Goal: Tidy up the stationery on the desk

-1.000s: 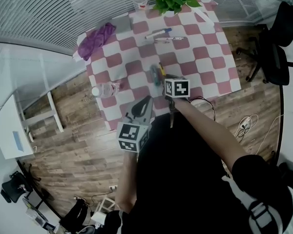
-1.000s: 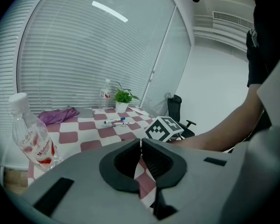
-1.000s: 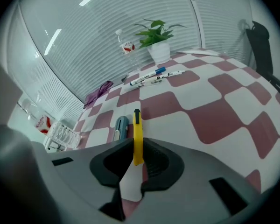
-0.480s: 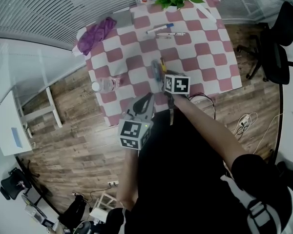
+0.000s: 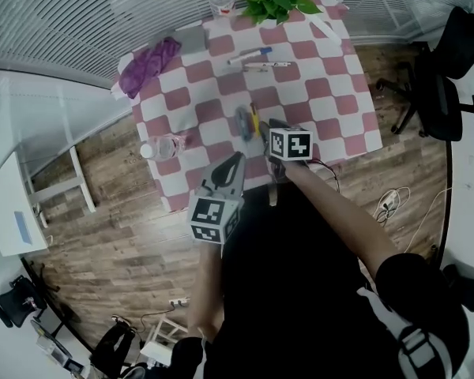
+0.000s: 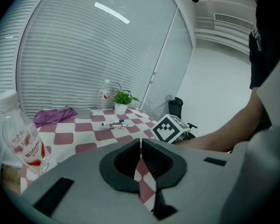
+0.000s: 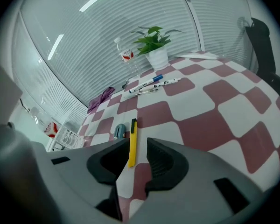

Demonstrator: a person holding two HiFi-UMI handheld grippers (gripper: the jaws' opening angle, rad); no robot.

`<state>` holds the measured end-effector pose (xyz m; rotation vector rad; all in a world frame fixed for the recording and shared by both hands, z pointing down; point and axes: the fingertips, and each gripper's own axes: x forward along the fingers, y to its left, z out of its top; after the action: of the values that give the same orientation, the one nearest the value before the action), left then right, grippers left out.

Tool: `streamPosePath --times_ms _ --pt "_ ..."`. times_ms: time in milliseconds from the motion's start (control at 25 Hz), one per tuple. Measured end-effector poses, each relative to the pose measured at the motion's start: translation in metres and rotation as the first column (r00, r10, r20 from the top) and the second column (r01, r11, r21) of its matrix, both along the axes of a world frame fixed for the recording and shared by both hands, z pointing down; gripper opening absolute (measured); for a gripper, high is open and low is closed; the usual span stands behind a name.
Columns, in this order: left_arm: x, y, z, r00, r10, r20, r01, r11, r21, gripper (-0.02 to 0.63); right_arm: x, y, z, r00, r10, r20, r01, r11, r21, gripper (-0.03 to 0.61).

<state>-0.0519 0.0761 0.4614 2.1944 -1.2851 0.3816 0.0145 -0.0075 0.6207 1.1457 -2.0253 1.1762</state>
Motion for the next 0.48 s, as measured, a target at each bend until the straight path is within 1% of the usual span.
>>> streamPosePath --times_ms 160,280,400,480 --pt "0.01 -0.011 0.0 1.0 -0.005 -0.004 0.005 1.0 -0.002 0.035 0.015 -0.018 -0.007 0.996 -0.074 -0.041 0.077 0.995 0.071 0.132" --pt "0.019 -0.019 0.0 1.0 -0.009 -0.005 0.008 1.0 -0.005 0.035 0.025 -0.038 -0.013 0.983 -0.149 -0.106 0.163 0.977 0.137 0.132" --pt "0.027 -0.027 0.0 1.0 -0.017 -0.003 0.017 1.0 -0.011 0.035 0.033 -0.062 -0.018 0.955 -0.233 -0.183 0.268 0.943 0.197 0.132" --pt "0.032 -0.033 0.001 1.0 -0.027 -0.001 0.027 0.999 -0.018 0.035 0.038 -0.081 -0.022 0.923 -0.288 -0.254 0.349 0.905 0.242 0.132"
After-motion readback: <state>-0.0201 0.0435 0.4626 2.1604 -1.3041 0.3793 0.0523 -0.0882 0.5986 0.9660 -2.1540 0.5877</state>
